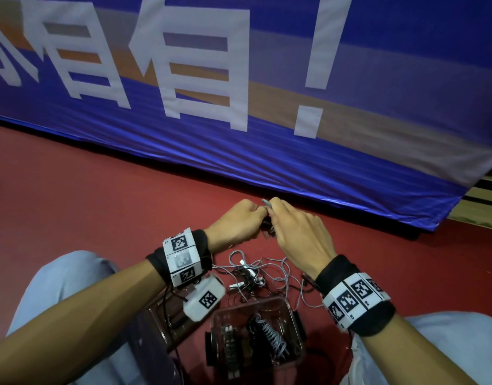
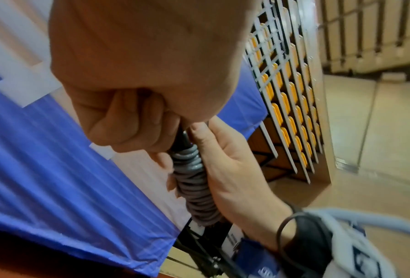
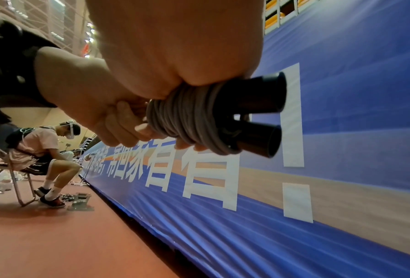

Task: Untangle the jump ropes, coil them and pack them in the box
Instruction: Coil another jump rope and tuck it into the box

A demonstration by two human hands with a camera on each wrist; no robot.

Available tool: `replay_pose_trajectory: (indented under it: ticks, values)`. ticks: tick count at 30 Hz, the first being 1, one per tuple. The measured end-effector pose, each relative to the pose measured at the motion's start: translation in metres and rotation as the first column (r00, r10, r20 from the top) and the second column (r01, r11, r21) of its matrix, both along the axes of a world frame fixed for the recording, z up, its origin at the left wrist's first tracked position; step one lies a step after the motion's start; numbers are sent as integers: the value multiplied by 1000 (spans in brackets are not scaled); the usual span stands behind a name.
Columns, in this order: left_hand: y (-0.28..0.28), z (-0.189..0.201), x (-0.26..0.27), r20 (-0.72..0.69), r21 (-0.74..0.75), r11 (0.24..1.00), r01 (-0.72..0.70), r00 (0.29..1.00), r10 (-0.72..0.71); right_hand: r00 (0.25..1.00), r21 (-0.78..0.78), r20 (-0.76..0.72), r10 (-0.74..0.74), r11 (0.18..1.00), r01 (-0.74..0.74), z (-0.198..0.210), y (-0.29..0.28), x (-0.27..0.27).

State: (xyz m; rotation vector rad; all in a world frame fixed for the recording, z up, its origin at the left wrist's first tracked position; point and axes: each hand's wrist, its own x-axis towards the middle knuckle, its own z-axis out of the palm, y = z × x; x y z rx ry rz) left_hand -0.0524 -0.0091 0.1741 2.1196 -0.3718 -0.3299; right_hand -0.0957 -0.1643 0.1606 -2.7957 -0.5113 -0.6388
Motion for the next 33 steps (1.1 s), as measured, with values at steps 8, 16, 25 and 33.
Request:
replay_pose_trajectory:
  ticks: [8, 16, 25, 33]
  values:
    - [10, 7, 17, 15, -5, 997, -73, 997, 73, 998, 58, -54, -12, 998, 15, 2, 2, -1]
    - [10, 10, 17, -194, -311, 949, -42, 981, -20, 987, 391, -149, 62, 921, 1, 3, -4, 5]
    - [10, 7, 13, -89, -537, 833, 135, 973, -215, 941, 786, -293, 172, 603, 135, 12, -6, 5]
    - [10, 10, 12, 132, -530, 808, 256, 967, -220, 932, 860, -272, 240, 496, 124, 14, -3, 3]
